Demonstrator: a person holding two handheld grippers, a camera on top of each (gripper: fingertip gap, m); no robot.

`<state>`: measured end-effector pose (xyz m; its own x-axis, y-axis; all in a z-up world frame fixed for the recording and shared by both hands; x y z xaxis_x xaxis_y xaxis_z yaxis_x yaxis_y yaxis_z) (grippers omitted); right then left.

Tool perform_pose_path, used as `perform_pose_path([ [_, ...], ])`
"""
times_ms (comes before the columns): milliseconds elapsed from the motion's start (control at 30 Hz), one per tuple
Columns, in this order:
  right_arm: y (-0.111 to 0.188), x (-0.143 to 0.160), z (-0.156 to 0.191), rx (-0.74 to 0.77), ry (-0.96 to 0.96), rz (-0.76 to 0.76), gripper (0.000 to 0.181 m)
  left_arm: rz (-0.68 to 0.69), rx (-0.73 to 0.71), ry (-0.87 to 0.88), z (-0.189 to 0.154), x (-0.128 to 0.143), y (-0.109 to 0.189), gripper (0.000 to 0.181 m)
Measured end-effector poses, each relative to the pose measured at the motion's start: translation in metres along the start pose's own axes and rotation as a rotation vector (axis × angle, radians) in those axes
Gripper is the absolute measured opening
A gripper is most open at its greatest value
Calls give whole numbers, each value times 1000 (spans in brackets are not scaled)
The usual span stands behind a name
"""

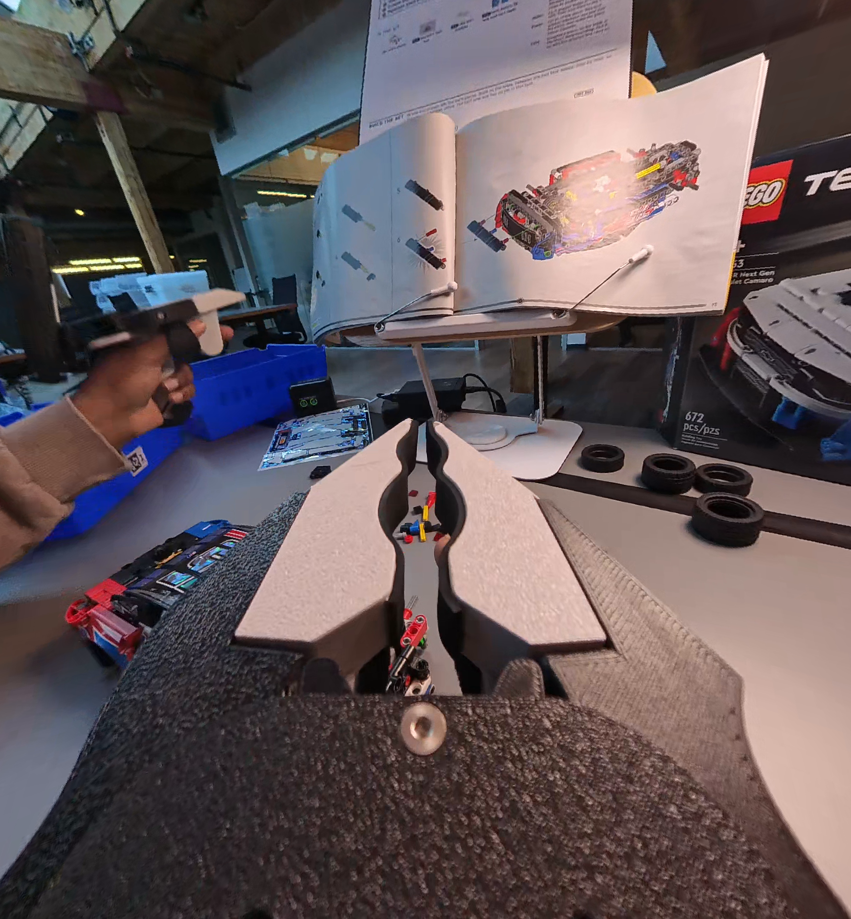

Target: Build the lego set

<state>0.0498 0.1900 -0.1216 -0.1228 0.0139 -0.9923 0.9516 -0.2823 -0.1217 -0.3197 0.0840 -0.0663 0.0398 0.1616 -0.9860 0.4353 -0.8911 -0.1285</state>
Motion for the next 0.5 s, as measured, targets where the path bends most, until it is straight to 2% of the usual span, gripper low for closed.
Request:
perform_pose_path([
  [200,1,5,8,-7,123,27,0,30,6,48,15,-63,-72,0],
  [333,5,1,11,3,232,45,0,82,-15,100,33,-68,-113,0],
  [500,6,-1,13,-30,172,42,0,79,-44,81,38,-74,-128,0],
])
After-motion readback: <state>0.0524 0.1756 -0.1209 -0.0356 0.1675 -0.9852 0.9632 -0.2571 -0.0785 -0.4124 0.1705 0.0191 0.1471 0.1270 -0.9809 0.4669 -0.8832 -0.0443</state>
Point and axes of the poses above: each gripper's, where its closed fingertips meet, y back along the fingers, x out of its underside, z = x × y across the jaws, the point moved 1 cm from there along y, back along the fingers, and after that the axes turned 6 degrees about y, right-handed, at the moved point
